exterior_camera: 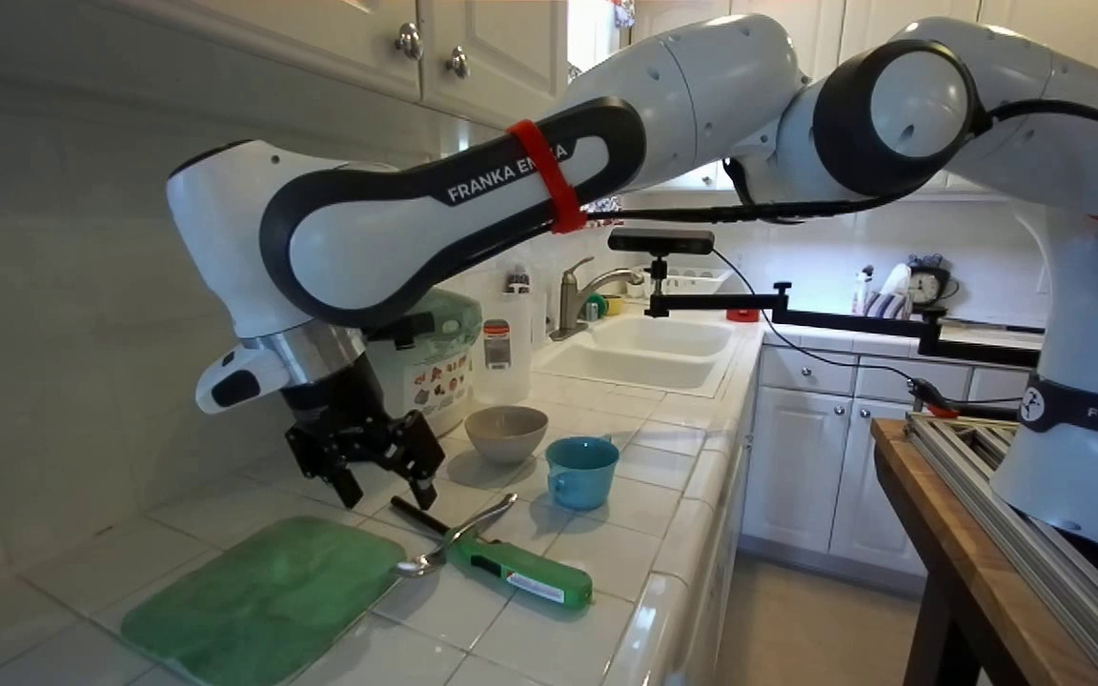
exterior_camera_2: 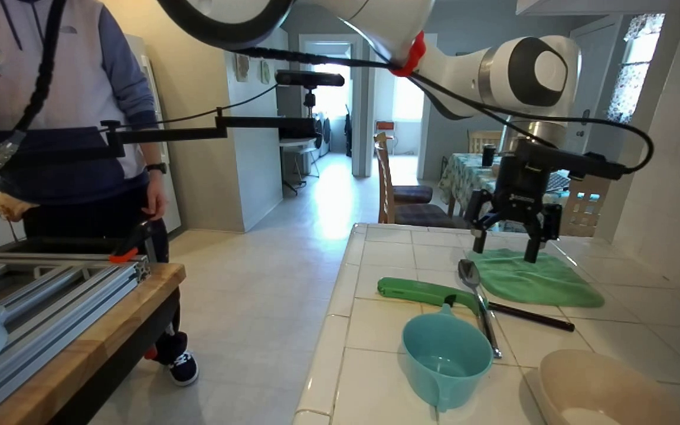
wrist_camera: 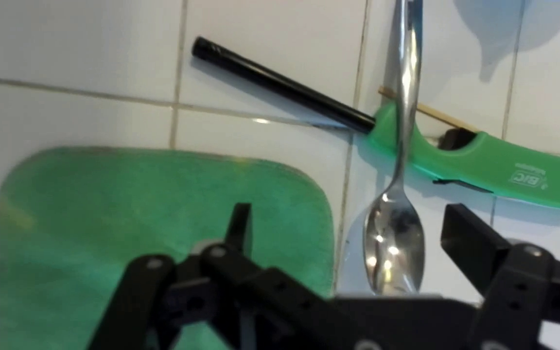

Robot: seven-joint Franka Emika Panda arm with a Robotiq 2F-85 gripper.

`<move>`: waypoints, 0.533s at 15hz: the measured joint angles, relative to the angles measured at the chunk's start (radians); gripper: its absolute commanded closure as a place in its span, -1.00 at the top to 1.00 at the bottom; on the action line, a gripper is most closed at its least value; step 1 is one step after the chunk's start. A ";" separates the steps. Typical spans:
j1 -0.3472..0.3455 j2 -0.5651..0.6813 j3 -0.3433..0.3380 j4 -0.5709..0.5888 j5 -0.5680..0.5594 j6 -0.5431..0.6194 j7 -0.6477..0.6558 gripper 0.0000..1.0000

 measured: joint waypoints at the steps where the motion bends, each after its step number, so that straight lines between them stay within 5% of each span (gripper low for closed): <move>1: -0.015 0.000 -0.006 0.003 0.000 0.015 0.022 1.00; 8: -0.101 0.017 -0.035 0.002 0.000 0.122 0.188 1.00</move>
